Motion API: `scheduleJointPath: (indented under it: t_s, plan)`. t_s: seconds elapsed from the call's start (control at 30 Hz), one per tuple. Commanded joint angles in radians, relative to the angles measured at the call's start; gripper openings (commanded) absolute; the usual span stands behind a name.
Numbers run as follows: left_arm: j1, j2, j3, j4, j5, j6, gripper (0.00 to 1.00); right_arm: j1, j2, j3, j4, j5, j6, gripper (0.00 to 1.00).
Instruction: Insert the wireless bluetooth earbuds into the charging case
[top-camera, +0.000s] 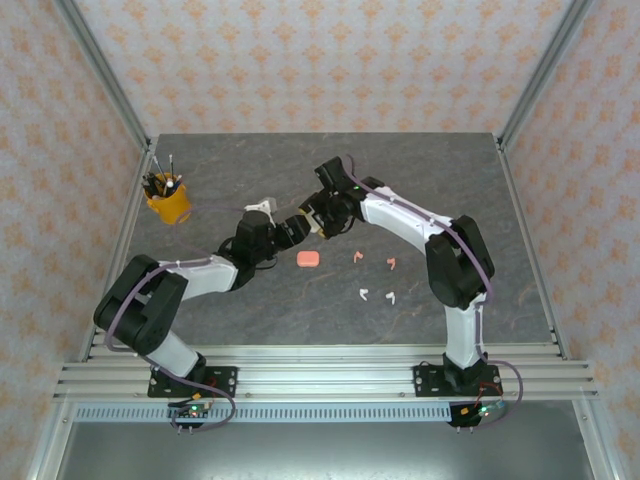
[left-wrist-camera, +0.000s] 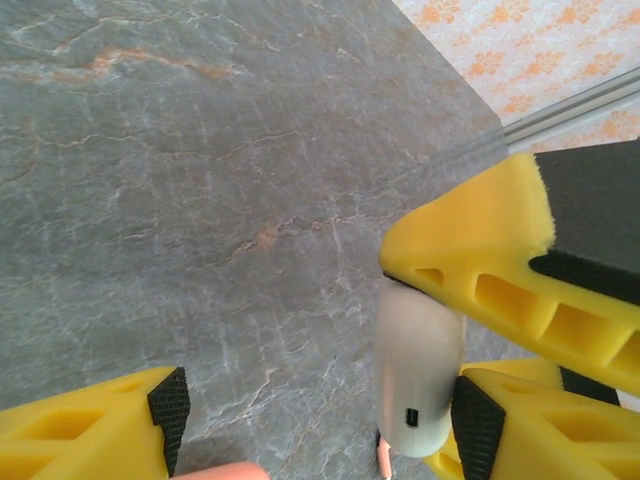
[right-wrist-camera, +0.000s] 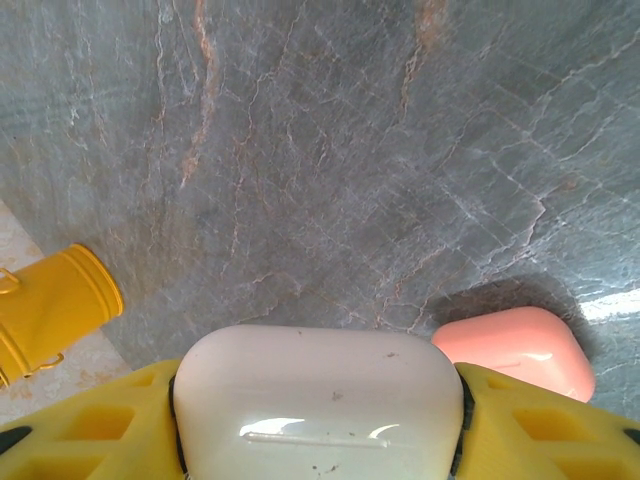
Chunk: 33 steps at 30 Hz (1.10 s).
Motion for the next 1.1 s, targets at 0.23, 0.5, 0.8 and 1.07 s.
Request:
scheduleJointPath:
  t_s: [0.23, 0.5, 0.8, 1.07]
  plan:
    - [-0.018, 0.064, 0.071, 0.068, 0.007, 0.014, 0.65, -0.006, 0.011, 0.0, 0.027, -0.019, 0.014, 0.59]
    - [-0.032, 0.069, 0.071, 0.082, 0.0, 0.009, 0.59, -0.006, 0.018, -0.013, 0.068, -0.045, 0.043, 0.59]
    - [-0.036, 0.065, 0.072, 0.082, -0.018, 0.009, 0.48, -0.006, 0.011, -0.023, 0.072, -0.046, 0.049, 0.59]
    - [-0.036, 0.074, 0.095, 0.08, -0.028, 0.009, 0.44, -0.006, 0.004, -0.052, 0.084, -0.051, 0.054, 0.58]
